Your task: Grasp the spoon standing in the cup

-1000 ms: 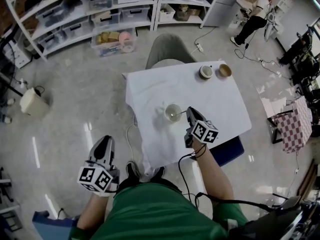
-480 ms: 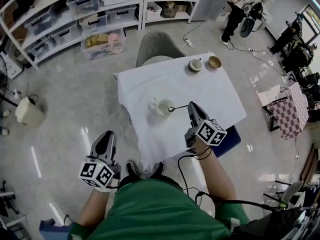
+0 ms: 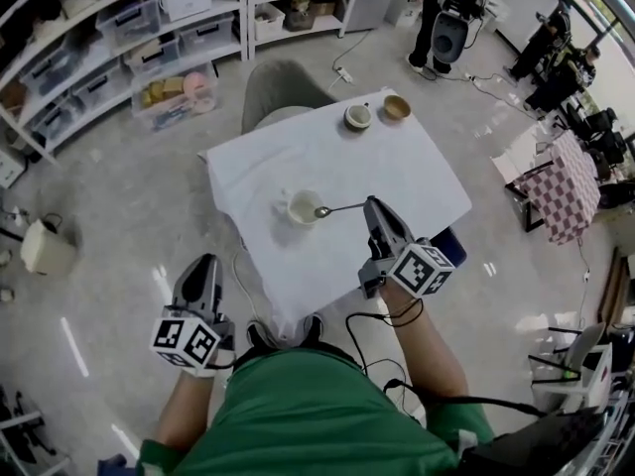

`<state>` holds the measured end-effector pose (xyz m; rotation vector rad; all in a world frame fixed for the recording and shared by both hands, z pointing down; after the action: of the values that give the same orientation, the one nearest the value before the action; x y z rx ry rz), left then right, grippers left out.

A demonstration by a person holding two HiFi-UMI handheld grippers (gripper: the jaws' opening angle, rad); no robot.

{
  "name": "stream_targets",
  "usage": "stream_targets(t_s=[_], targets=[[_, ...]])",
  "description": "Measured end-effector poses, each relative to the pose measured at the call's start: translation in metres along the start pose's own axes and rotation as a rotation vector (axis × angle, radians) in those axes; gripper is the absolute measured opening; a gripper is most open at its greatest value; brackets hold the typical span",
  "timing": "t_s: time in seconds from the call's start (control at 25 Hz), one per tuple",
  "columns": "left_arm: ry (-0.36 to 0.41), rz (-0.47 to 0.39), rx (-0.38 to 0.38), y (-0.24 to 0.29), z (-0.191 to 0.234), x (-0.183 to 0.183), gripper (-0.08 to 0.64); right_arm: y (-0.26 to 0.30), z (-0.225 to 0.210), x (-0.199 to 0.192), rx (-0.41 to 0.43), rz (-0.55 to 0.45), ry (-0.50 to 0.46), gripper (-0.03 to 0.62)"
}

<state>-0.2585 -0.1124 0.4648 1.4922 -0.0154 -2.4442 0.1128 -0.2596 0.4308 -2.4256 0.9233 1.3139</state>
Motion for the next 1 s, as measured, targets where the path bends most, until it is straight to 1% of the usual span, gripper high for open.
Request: stream_targets(t_s=[0.24, 0.52, 0.72, 1.0], targets=[[0.006, -0.002, -0.027, 0.009, -0.008, 0.001, 0.049, -0.028, 0.011, 0.016, 0.016, -0.080, 0.030, 0.064], [0.006, 0.007, -0.037, 0.011, -0.009, 0.002, 0.049, -0.050, 0.026, 0.029, 0.023, -0.164, 0.058, 0.064], [-0.005, 0.021, -0.033, 0.014, -0.010, -0.004, 0.049, -0.058, 0.033, 0.035, 0.038, -0.182, 0.031, 0.064], [-0.001, 0.016, -0.035, 0.023, -0.018, -0.005, 0.049, -0.065, 0.036, 0.044, 0.075, -0.198, 0.014, 0.064]])
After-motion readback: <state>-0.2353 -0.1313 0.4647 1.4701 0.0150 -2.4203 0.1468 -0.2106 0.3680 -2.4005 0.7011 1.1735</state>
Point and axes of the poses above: the fingertips, and each gripper's own axes: y forward along the fingers, z to its left, x out of its top, the point moved 9 cm from there along -y, backward along the fingers, and after that the axes turned 3 degrees about x, right-handed, at the moved point
